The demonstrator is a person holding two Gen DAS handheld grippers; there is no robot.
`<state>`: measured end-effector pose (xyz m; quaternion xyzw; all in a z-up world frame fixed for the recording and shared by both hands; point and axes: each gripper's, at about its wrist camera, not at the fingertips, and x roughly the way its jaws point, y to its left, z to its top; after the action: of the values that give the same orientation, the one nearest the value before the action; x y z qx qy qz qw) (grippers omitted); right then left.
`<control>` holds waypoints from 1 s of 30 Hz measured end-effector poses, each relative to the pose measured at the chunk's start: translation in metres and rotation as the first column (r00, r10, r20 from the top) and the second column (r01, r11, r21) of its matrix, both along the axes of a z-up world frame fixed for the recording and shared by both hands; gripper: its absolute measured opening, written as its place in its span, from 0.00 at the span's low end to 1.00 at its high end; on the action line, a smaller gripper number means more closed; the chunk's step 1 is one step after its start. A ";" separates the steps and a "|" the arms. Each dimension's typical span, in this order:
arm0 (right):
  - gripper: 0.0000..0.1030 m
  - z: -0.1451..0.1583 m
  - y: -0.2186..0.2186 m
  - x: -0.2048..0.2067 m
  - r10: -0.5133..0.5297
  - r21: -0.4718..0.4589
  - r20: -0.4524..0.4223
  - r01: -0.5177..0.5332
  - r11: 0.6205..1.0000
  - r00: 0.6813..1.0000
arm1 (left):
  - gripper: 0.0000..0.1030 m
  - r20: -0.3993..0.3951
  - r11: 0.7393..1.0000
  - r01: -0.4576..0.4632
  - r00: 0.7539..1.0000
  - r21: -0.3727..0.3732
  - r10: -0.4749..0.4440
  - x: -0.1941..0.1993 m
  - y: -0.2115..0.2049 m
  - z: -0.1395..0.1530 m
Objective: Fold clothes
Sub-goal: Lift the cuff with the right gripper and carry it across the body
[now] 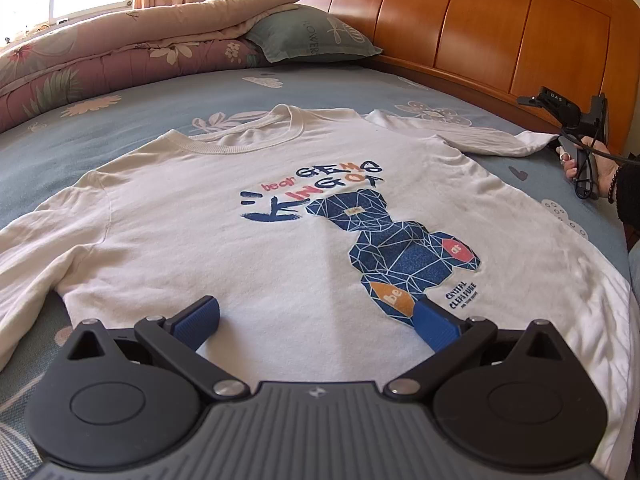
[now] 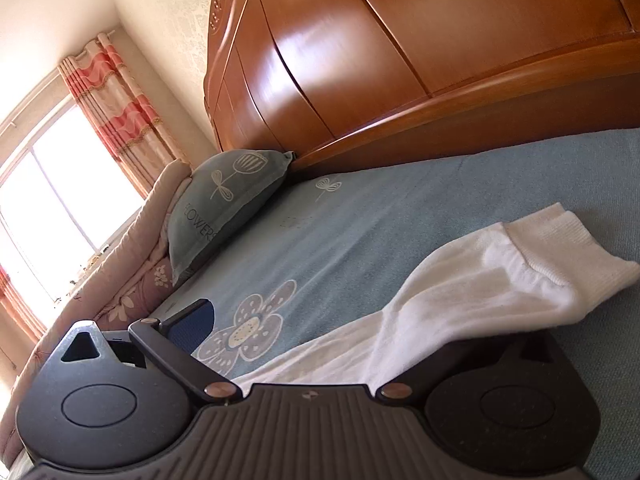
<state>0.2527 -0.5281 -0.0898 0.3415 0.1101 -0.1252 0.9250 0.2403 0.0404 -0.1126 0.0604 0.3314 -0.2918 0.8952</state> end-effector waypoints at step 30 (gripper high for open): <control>1.00 0.107 0.176 0.092 0.370 -0.045 -0.056 -0.373 0.927 0.927 | 0.99 0.020 0.991 0.128 0.992 -0.028 -0.127 -0.024 -0.007 0.033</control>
<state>0.3443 -0.3518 0.0169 0.2860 0.1908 0.0411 0.9381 0.2159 0.0339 -0.0799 0.0713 0.3144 -0.3527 0.8785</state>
